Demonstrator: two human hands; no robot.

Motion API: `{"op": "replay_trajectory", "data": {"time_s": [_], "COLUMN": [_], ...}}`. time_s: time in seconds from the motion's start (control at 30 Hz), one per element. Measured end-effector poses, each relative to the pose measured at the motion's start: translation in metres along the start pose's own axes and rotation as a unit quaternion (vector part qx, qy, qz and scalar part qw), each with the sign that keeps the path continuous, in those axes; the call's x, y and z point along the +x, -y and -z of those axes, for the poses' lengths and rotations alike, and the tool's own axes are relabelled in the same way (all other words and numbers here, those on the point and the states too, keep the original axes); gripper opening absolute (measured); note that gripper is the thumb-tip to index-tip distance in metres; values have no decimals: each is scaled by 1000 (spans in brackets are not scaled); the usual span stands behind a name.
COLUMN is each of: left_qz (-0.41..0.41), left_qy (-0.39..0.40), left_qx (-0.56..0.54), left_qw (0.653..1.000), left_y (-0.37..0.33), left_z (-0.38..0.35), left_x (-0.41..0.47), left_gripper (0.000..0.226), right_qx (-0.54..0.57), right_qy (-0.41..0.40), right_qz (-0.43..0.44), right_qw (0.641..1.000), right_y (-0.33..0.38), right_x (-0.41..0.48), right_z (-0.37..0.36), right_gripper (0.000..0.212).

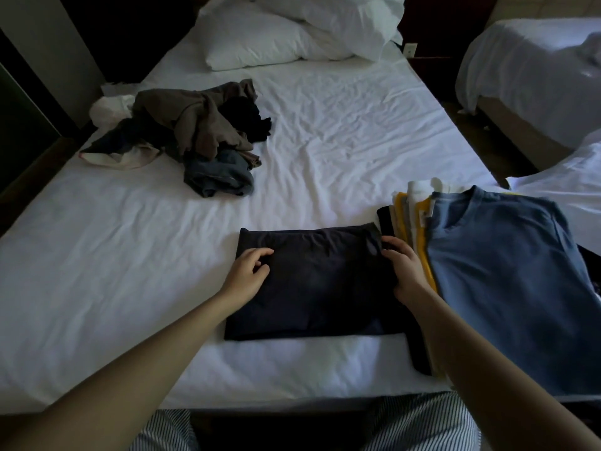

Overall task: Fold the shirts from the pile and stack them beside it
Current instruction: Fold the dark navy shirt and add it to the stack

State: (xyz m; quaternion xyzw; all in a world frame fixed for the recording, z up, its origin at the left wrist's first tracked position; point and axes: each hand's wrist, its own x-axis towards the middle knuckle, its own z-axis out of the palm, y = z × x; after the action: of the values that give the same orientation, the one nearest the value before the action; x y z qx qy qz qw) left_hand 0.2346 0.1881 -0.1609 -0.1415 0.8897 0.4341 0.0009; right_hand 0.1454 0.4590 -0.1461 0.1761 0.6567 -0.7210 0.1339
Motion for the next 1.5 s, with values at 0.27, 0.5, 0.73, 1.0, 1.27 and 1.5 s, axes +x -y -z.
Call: {"op": "replay_trajectory", "data": {"time_s": [0.27,0.5,0.73,1.0,1.27,1.5], "left_qz": [-22,-22,-57,-123,-144,-123], "left_qy": [-8,2,-29,122,35,152], "left_qx": [22,28,39,291,267,329], "left_qw": [999,999,997,941,952,924], "left_y": [2,0,12,40,-15,-50], "left_z": [-4,-2,-1,6,-1,-41], "left_x": [-2,-6,-39,-63,-52,1], "left_gripper": [37,39,44,104,72,49], "right_qx": [-204,-331,-299,-480,-642,-725], "right_qy": [-9,-29,38,54,19,120], "right_qz": [110,80,66,60,362,221], "right_qw": [973,940,951,873,675,641], "right_y": [18,3,-22,-1,-1,-34], "right_x": [2,-14,-51,-66,-84,-40], "right_z": [2,6,34,50,-25,-41], "right_gripper": [29,40,37,56,50,55]}}
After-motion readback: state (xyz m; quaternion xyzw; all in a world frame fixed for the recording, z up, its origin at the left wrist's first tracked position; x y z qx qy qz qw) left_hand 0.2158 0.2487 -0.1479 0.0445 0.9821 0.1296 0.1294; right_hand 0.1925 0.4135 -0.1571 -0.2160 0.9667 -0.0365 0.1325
